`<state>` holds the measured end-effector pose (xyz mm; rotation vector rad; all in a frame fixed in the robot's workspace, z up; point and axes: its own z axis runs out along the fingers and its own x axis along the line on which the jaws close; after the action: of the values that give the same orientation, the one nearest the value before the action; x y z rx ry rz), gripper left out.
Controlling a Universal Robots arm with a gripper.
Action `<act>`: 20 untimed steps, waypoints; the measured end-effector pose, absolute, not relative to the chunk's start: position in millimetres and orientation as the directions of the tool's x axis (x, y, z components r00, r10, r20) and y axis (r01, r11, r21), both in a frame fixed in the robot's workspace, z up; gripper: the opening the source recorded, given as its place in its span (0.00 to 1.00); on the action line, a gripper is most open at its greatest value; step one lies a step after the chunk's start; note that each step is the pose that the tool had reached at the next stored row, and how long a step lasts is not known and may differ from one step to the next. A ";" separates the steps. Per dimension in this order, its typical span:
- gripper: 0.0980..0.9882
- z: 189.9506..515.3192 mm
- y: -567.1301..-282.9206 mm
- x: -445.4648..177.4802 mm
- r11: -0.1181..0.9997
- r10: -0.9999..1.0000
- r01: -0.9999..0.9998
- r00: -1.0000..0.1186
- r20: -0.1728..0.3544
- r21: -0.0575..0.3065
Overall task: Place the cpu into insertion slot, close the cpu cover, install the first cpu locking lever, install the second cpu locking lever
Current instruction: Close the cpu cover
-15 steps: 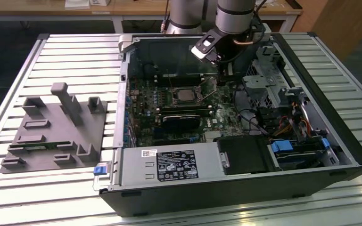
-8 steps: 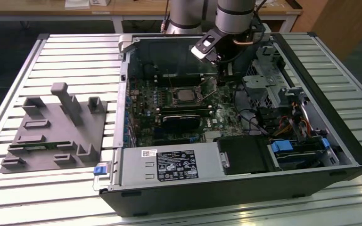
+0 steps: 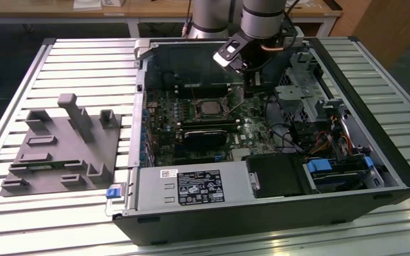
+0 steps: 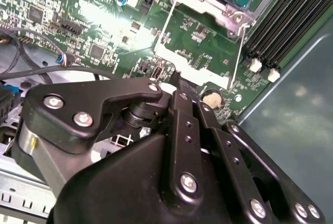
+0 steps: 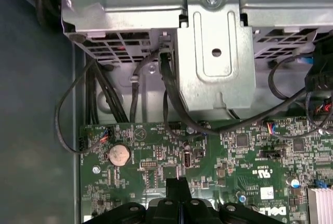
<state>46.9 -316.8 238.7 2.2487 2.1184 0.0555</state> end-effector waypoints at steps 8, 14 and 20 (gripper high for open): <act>0.01 238.7 -316.8 35.1 -0.059 0.998 0.996 0.060 -0.009 0.062; 0.01 238.8 -316.8 26.4 -0.059 0.998 0.996 0.060 -0.009 0.062; 0.01 238.7 -316.8 17.3 -0.059 0.998 0.996 0.060 -0.009 0.062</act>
<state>17.3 -316.8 238.7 2.2486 2.1184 0.0555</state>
